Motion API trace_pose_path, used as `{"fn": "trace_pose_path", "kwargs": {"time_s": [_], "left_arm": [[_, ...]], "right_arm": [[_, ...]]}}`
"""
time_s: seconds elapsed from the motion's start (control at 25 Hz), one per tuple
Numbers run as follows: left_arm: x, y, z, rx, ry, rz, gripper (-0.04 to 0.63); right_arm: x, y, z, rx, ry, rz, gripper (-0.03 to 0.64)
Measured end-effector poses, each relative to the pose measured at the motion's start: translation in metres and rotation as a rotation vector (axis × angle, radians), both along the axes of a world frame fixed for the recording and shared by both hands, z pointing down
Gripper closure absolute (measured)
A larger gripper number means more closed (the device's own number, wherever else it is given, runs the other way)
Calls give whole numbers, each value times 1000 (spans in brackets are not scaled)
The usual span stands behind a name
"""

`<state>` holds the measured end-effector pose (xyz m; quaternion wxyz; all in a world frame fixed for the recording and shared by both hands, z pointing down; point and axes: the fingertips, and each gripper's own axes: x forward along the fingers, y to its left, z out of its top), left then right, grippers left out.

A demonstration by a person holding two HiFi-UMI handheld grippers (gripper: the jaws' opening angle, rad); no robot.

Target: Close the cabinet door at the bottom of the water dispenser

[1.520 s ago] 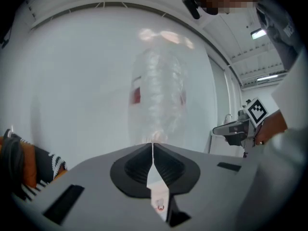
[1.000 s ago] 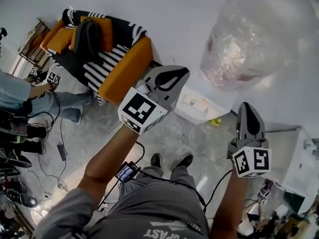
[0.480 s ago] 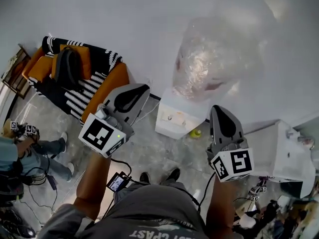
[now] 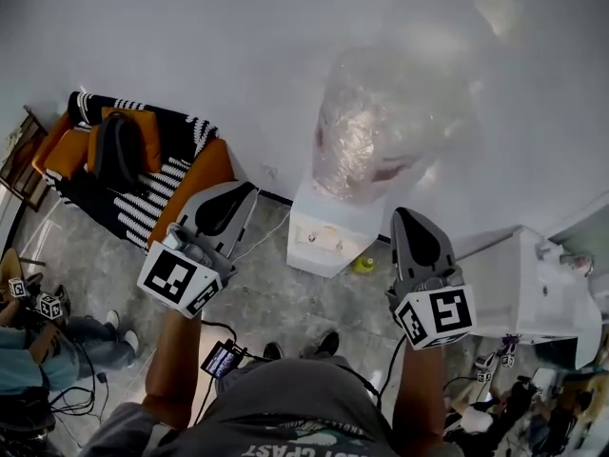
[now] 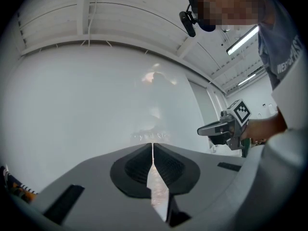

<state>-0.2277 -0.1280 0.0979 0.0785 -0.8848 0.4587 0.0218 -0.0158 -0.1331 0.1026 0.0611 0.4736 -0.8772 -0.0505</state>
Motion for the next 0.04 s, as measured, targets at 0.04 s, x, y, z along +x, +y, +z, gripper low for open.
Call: {"fn": "trace_pose_path", "kwargs": {"time_s": [0.04], "left_arm": [[0, 1, 1, 0, 0, -1, 572]], "right_arm": [[1, 1, 1, 0, 2, 0, 589]]}}
